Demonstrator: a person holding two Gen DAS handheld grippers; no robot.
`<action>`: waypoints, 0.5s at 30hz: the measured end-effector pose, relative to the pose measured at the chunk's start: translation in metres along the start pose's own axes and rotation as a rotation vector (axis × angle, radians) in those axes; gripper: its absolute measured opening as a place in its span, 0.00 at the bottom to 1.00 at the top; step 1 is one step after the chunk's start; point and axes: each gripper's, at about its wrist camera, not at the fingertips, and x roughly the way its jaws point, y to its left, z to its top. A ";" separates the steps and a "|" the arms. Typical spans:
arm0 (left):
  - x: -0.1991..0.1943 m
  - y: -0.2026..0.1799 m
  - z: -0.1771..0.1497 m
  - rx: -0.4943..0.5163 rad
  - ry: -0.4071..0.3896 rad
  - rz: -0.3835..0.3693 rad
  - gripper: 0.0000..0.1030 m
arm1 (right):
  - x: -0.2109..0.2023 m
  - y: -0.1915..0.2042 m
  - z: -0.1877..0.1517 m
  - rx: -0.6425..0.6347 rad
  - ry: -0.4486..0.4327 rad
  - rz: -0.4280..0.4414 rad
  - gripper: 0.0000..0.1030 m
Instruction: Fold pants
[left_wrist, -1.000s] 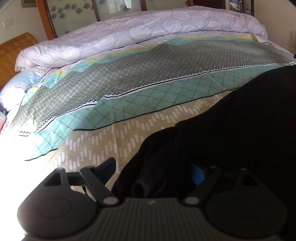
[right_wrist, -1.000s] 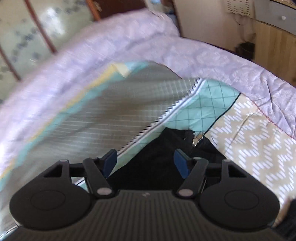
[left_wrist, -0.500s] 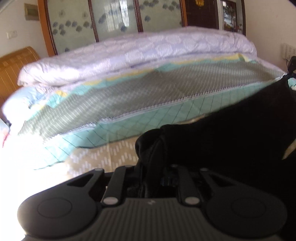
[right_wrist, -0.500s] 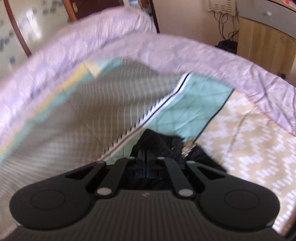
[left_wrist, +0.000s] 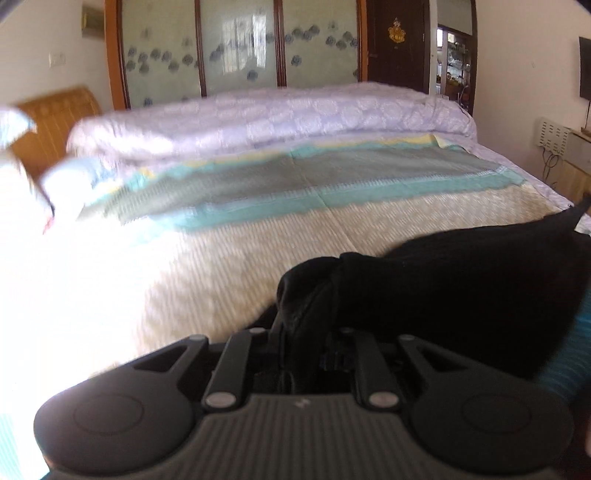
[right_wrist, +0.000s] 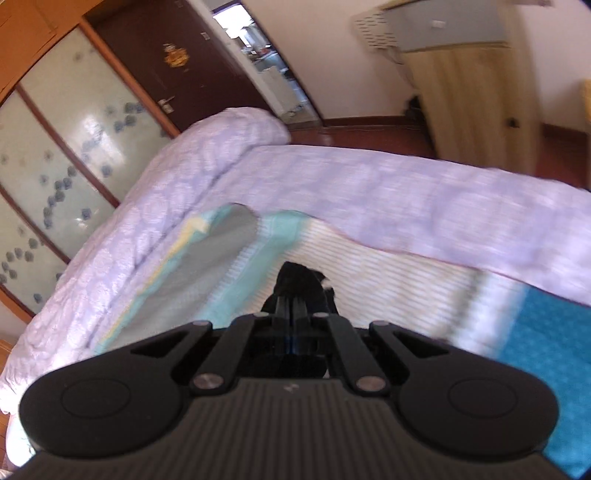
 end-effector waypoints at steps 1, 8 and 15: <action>-0.006 -0.008 -0.017 -0.009 0.029 -0.008 0.12 | -0.005 -0.017 -0.010 0.008 0.009 -0.018 0.04; 0.000 -0.037 -0.081 0.012 0.184 0.018 0.22 | 0.002 -0.093 -0.065 0.148 0.106 -0.224 0.11; -0.059 0.009 -0.071 -0.236 -0.001 -0.071 0.55 | -0.054 -0.035 -0.075 0.002 -0.111 -0.153 0.41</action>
